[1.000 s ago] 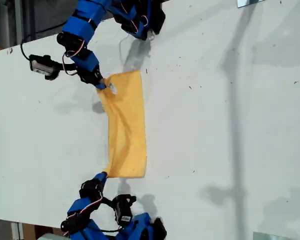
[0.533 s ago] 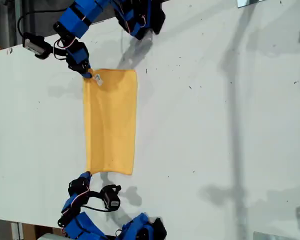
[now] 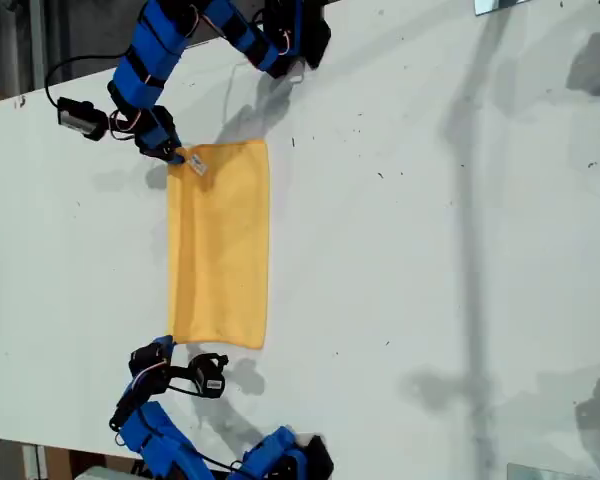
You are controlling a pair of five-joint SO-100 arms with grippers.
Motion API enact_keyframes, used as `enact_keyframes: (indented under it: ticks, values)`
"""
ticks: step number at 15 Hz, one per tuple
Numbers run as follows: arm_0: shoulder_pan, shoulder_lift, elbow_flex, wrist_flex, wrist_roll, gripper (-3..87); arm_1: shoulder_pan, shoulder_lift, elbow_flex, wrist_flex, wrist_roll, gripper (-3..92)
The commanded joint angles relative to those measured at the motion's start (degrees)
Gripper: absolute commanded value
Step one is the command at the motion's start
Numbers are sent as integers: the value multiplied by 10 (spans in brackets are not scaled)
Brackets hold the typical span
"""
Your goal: Grasp corners of a square towel and fold twice.
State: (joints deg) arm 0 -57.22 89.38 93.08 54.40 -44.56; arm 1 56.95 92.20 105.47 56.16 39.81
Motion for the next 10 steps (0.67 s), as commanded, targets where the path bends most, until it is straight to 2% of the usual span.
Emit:
enact_keyframes:
  ticks: [1, 6, 10]
  values:
    - [-14, 15, 7, -14, -4, -18, -1, 26, -20, -12, -11, -1]
    - [-3, 137, 143, -48, -8, -18, -4, 198, 128, -54, -25, -1]
    - [62, 270, 272, -67, -45, -18, -83, 320, 245, -45, 2, -1]
